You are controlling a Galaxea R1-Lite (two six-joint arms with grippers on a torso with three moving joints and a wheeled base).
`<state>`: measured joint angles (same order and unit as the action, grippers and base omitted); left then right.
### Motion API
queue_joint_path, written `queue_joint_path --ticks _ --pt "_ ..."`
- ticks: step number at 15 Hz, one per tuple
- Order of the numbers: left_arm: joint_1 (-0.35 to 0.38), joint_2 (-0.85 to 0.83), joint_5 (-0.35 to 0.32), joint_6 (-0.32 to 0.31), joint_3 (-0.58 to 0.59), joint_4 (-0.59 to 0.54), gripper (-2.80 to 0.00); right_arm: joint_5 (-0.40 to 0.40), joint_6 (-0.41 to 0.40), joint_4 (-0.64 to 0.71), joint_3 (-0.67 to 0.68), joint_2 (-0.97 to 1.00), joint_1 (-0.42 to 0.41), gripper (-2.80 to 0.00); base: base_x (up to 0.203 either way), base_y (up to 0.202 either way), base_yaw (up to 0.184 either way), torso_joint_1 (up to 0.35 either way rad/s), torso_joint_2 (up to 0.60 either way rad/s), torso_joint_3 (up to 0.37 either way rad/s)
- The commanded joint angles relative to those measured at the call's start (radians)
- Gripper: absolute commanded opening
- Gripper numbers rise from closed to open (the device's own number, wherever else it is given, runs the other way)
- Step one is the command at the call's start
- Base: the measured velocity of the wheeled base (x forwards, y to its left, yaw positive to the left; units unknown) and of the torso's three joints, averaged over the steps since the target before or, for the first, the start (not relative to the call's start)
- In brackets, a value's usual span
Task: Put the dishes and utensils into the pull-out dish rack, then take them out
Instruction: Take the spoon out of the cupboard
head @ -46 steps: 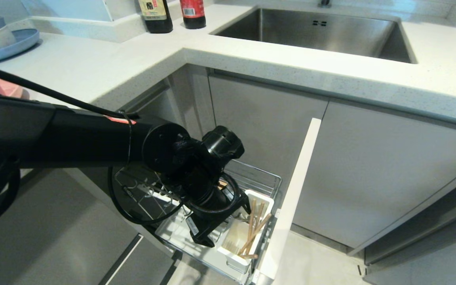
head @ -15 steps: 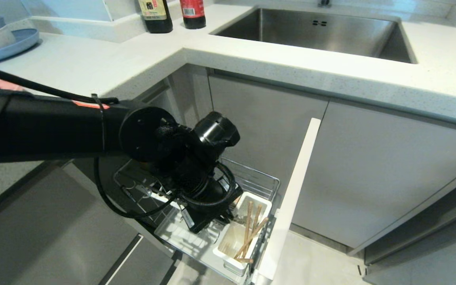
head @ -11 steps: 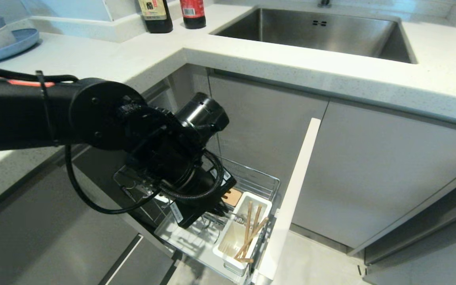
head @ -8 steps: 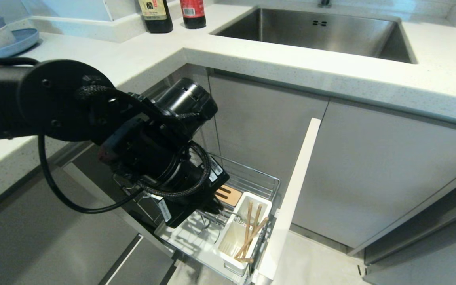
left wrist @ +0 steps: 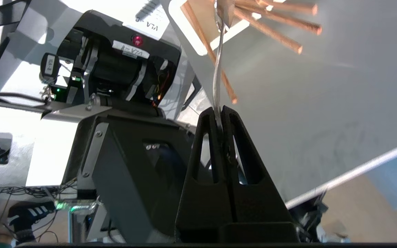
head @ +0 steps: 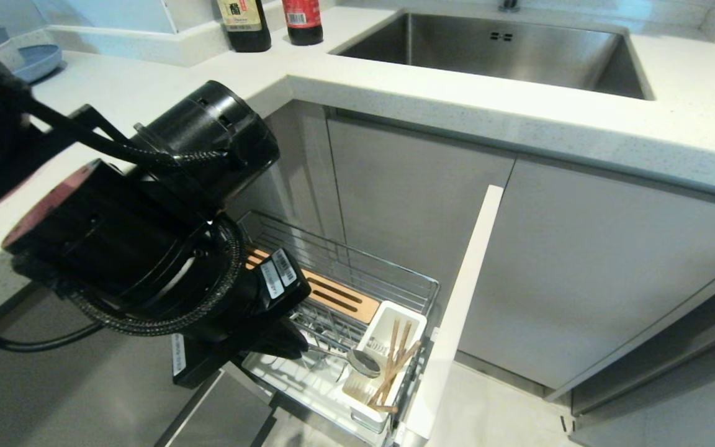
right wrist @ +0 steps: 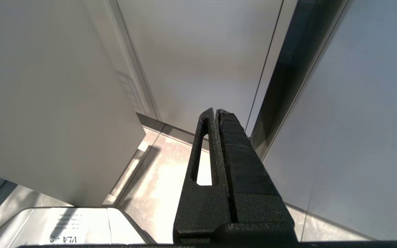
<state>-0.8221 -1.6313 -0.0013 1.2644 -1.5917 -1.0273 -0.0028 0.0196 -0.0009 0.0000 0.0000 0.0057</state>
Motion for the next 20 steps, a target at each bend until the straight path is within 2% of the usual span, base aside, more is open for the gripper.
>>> queue_joint_path --ticks 1,4,5,7,9,11,12,14,16,18,20 --pt "-0.005 0.05 0.0 0.007 0.001 -0.014 -2.8 0.0 0.0 -0.001 0.002 0.0 0.0 -2.8 0.0 0.0 0.0 0.0 0.0 0.0" --pt "-0.008 0.113 0.003 0.006 -0.001 -0.019 -2.8 0.0 0.0 0.0 0.002 0.0 0.002 -2.8 0.0 0.0 0.0 0.0 0.0 0.0" --pt "-0.008 0.145 0.023 0.006 -0.003 -0.019 -2.8 0.0 0.0 0.0 0.002 0.0 0.0 -2.8 0.0 0.0 0.0 0.0 0.0 0.0" --pt "-0.007 0.2 0.104 -0.007 -0.016 -0.017 -2.8 0.0 0.0 -0.001 0.002 0.0 0.0 -2.8 0.0 0.0 0.0 0.0 0.0 0.0" --pt "0.002 0.256 0.189 -0.056 -0.059 -0.014 -2.8 0.0 0.0 -0.001 0.002 0.0 0.0 -2.8 0.0 0.0 0.0 0.0 0.0 0.0" --pt "0.044 0.305 0.232 -0.091 -0.138 -0.008 -2.8 0.0 0.0 -0.001 0.002 0.0 0.0 -2.8 0.0 0.0 0.0 0.0 0.0 0.0" --pt "0.095 0.329 0.236 -0.126 -0.179 -0.004 -2.8 0.0 0.0 -0.001 0.002 0.0 0.0 -2.8 0.0 0.0 0.0 0.0 0.0 0.0" --pt "0.218 0.39 0.213 -0.212 -0.232 0.042 -2.8 0.0 0.0 -0.001 0.002 0.0 0.0 -2.8 0.0 0.0 0.0 0.0 0.0 0.0" --pt "0.368 0.476 0.109 -0.306 -0.26 0.123 -2.8 0.001 0.0 -0.001 0.002 0.0 0.0 -2.8 0.0 0.0 0.0 0.0 0.0 0.0" --pt "0.51 0.555 -0.013 -0.371 -0.289 0.171 -2.8 0.0 0.0 0.0 0.002 0.0 0.001 -2.8 0.0 0.0 0.0 0.0 0.0 0.0" --pt "0.65 0.614 -0.075 -0.414 -0.308 0.183 -2.8 0.0 0.0 -0.001 0.001 0.0 0.0 -2.8 0.0 0.0 0.0 0.0 0.0 0.0"
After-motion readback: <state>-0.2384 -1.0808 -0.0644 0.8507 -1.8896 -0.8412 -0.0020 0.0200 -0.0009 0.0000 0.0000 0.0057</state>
